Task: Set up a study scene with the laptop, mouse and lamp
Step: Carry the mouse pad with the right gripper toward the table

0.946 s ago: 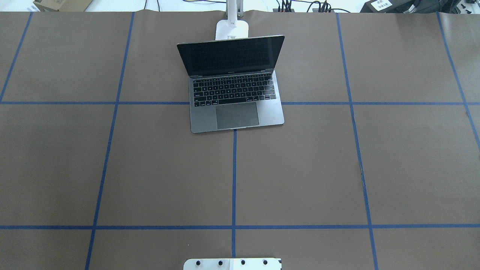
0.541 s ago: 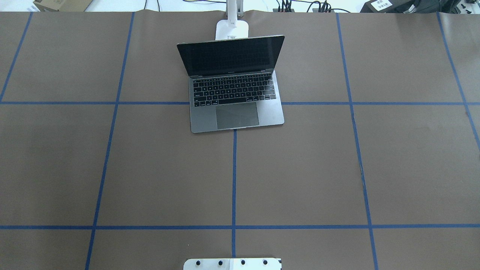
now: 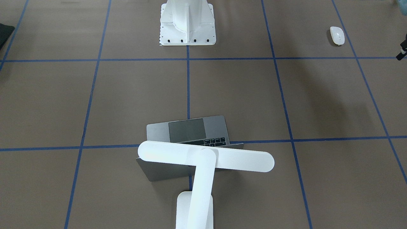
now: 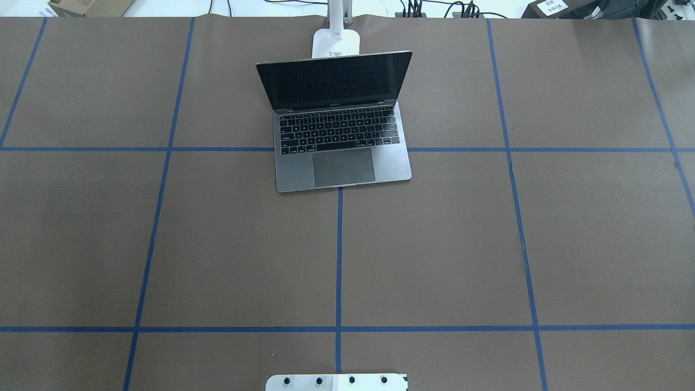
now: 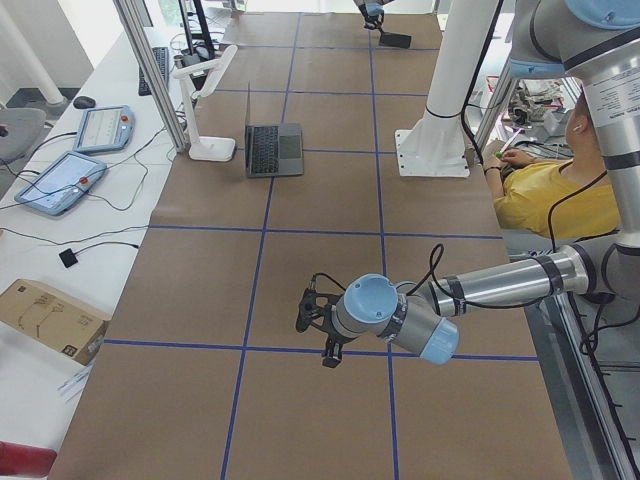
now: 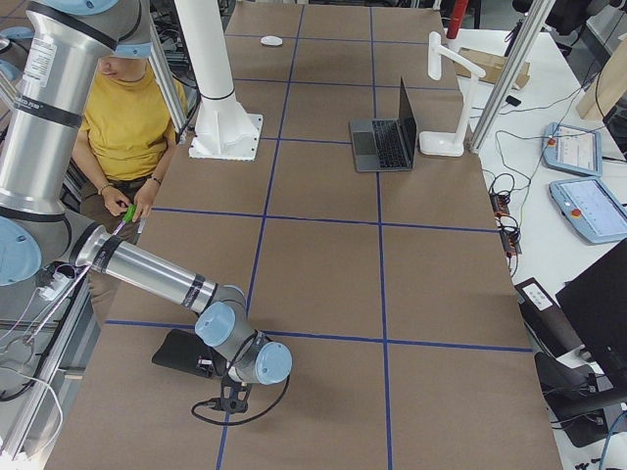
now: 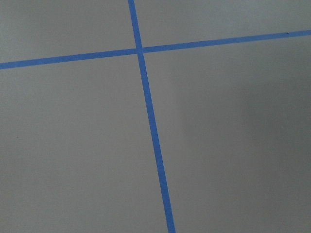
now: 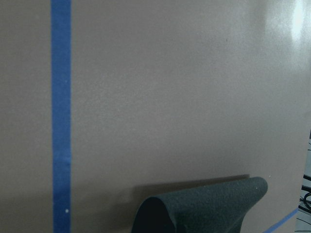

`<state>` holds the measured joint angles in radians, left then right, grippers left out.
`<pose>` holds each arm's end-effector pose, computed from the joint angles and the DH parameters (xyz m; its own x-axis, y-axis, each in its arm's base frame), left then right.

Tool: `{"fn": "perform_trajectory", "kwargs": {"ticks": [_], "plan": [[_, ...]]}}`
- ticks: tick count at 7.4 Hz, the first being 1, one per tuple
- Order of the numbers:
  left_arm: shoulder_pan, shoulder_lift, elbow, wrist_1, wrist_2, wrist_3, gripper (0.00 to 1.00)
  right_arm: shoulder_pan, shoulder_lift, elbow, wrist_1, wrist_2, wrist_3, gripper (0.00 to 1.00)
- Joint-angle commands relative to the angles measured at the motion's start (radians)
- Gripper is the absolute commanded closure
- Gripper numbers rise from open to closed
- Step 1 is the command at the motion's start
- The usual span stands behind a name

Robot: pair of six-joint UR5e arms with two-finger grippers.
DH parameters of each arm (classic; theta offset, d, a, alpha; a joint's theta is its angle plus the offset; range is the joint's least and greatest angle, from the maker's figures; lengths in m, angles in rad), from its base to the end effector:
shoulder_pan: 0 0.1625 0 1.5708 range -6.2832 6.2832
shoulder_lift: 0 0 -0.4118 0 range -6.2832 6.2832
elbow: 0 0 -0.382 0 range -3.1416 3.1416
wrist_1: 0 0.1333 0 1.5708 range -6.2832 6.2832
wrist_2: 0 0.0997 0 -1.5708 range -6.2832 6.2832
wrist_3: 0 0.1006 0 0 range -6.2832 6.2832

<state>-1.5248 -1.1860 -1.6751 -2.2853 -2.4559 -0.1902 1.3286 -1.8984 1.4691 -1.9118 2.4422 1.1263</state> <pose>-0.0402 -0.3319 0.6658 0.6143 0.1765 -0.7691 0.0758 0.9570 0.2802 -0.0032 -0.2478 0.8273 0.4791 0.7851 -0.3925 -0.6056 -0.0281 -0.7953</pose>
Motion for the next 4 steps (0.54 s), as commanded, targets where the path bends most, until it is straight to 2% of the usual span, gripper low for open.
{"fn": "perform_trajectory", "kwargs": {"ticks": [1, 2, 4], "plan": [[0.000, -0.001, 0.001, 0.001, 0.000, -0.002, 0.00, -0.002, 0.007, 0.159, -0.125, -0.023, 0.001, 1.00], [0.000, -0.001, 0.002, 0.003, 0.000, 0.000, 0.00, -0.002, 0.021, 0.213, -0.153, -0.028, 0.003, 1.00], [-0.002, -0.001, 0.008, 0.003, 0.000, -0.002, 0.00, 0.000, 0.137, 0.208, -0.156, -0.032, 0.013, 1.00]]}}
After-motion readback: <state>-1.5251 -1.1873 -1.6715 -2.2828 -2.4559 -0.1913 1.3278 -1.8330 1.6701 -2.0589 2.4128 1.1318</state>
